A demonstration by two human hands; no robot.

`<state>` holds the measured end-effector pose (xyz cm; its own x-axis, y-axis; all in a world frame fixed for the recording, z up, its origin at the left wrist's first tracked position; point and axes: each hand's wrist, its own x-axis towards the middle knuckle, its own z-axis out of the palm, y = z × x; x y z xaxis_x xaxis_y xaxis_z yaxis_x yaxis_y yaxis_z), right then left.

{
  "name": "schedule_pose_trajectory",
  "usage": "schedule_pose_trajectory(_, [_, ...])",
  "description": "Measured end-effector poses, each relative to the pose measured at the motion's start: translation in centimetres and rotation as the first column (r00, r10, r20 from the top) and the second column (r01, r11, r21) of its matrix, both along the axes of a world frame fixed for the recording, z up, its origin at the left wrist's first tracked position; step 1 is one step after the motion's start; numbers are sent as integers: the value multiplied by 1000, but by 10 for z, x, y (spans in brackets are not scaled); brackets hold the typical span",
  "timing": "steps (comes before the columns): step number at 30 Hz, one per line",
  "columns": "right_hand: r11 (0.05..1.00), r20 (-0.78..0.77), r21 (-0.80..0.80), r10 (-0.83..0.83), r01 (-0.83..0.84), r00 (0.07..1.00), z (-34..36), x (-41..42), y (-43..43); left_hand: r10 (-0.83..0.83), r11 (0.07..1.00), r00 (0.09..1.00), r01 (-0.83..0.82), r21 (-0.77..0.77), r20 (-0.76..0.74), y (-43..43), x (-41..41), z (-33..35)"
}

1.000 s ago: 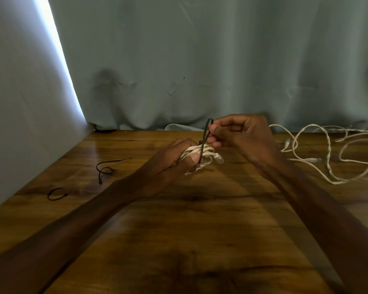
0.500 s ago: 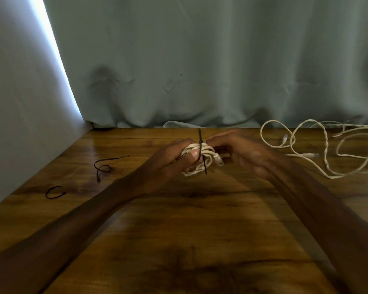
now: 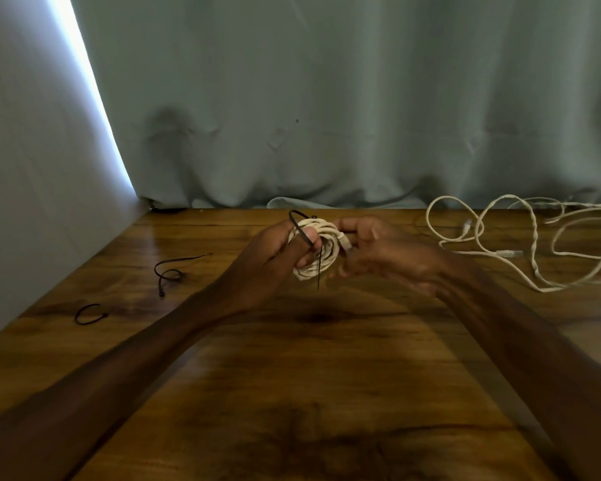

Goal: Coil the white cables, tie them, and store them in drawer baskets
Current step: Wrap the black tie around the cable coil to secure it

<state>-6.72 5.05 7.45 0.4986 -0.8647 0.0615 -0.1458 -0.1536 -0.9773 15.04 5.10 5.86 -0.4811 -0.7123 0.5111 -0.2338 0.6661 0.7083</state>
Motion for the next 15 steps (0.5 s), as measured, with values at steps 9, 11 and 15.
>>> schedule_pose_trajectory(9, [923, 67, -321, -199, 210, 978, -17, 28, 2, -36, 969, 980, 83, 235, -198, 0, -2, 8])
schedule_pose_trajectory(11, [904, 77, -352, -229, 241, 970, -19, 30, 2, -31, 961, 975, 90, 263, -218, 0, -3, 8])
schedule_pose_trajectory(15, [746, -31, -595, -395, 300, 918, -20, 34, 5, -17, 951, 965, 97, 294, -263, 0, -3, 10])
